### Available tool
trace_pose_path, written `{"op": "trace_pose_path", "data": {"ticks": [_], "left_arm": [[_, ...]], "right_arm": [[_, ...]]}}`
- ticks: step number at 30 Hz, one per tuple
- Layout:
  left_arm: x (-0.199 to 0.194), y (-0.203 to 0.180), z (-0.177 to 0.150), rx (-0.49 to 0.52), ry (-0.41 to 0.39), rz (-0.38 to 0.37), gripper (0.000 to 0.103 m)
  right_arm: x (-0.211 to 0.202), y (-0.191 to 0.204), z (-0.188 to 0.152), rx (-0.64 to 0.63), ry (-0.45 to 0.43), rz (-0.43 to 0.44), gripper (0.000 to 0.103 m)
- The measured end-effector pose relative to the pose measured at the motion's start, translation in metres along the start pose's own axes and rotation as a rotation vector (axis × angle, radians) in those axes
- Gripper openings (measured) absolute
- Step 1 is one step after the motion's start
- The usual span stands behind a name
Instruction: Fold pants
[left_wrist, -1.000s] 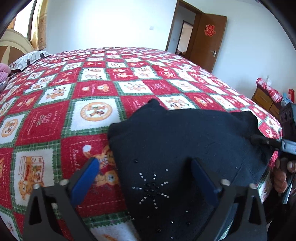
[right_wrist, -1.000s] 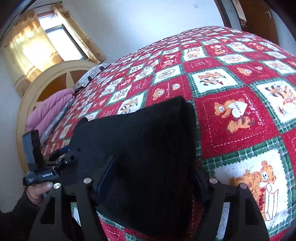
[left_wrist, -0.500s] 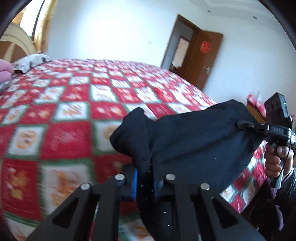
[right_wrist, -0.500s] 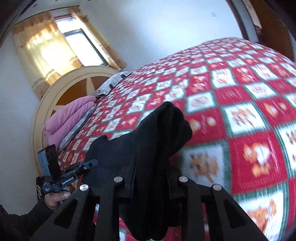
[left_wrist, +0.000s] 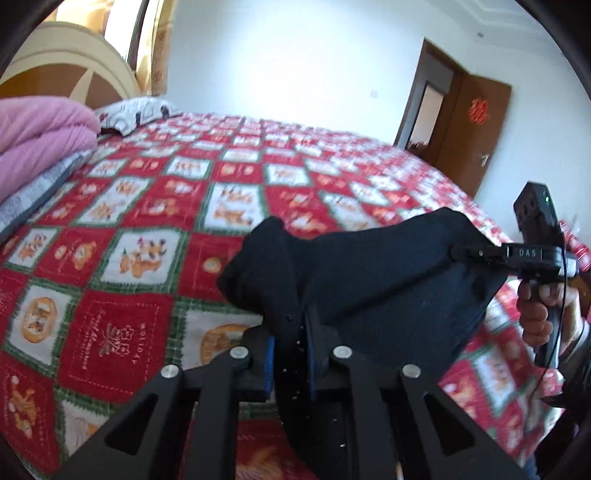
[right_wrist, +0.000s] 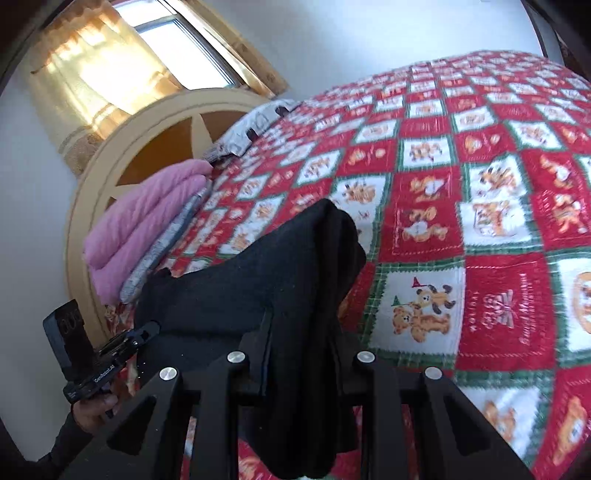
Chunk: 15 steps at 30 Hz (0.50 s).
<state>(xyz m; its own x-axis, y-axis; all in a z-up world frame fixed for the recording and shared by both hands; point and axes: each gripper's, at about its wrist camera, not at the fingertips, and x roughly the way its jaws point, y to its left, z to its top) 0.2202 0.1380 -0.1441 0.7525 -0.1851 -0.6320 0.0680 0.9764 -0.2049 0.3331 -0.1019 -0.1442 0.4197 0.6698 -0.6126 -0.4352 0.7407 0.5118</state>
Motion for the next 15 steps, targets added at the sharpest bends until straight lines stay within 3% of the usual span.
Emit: {"op": "trace_pose_path", "data": {"ticks": [4,6,7,8,12,15], "left_arm": [[0.018,0.008,-0.010,-0.026,0.026,0.038,0.047],[0.015,0.013,-0.009,-0.069,0.032,0.096,0.084],[0.016,0.015,-0.009,-0.085,0.040,0.112,0.100],[0.018,0.016,-0.010,-0.097,0.058,0.118,0.103],[0.012,0.009,-0.010,-0.087,0.073,0.181,0.103],[-0.004,-0.006,-0.022,-0.045,0.045,0.229,0.103]], "right_arm": [[0.030,-0.025,-0.001,0.054,0.049,-0.015,0.028],[0.034,-0.036,-0.002,0.076,0.066,-0.003,0.037],[0.035,-0.039,-0.003,0.081,0.066,-0.004,0.052],[0.036,-0.043,-0.004,0.082,0.067,-0.023,0.063],[0.035,-0.049,-0.008,0.090,0.047,-0.035,0.063],[0.019,-0.034,-0.009,0.049,0.010,-0.108,0.064]]}}
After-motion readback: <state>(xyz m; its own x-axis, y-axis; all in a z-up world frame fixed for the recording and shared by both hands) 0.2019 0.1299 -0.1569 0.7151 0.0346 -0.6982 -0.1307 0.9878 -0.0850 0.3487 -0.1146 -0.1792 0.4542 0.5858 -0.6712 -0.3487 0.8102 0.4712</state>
